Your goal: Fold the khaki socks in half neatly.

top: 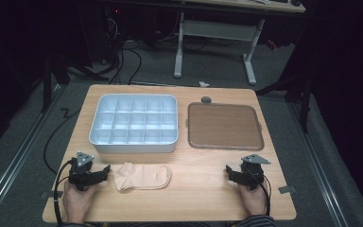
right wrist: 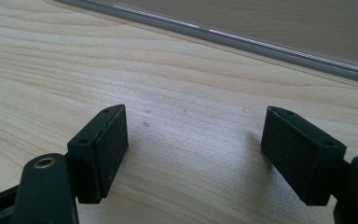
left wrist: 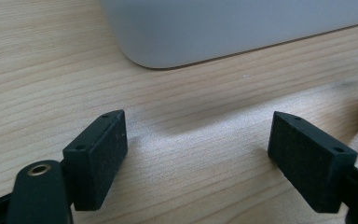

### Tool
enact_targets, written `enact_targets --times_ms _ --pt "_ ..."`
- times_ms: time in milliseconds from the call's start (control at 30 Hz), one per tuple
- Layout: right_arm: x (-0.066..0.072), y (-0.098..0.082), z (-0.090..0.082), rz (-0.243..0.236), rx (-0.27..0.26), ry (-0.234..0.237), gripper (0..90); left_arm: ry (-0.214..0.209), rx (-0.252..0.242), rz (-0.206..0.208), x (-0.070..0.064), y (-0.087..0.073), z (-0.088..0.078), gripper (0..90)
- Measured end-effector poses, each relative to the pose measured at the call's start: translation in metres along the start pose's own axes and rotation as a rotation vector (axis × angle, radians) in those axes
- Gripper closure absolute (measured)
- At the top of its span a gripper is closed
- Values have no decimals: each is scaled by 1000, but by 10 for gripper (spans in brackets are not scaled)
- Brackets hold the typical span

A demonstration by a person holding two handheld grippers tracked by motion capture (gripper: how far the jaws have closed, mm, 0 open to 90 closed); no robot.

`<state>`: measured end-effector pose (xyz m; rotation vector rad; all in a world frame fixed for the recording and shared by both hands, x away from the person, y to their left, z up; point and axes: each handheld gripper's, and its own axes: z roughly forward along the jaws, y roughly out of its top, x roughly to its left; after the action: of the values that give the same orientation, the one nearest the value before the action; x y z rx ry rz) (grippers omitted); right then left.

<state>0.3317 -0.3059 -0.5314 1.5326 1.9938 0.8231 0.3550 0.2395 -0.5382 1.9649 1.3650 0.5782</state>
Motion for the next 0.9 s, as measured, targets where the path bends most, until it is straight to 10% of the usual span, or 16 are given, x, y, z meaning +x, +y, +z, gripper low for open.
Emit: enact_targets --times_ms 900 --pt "0 0 0 3 -3 -6 245 -11 -16 6 -2 0 -1 309"
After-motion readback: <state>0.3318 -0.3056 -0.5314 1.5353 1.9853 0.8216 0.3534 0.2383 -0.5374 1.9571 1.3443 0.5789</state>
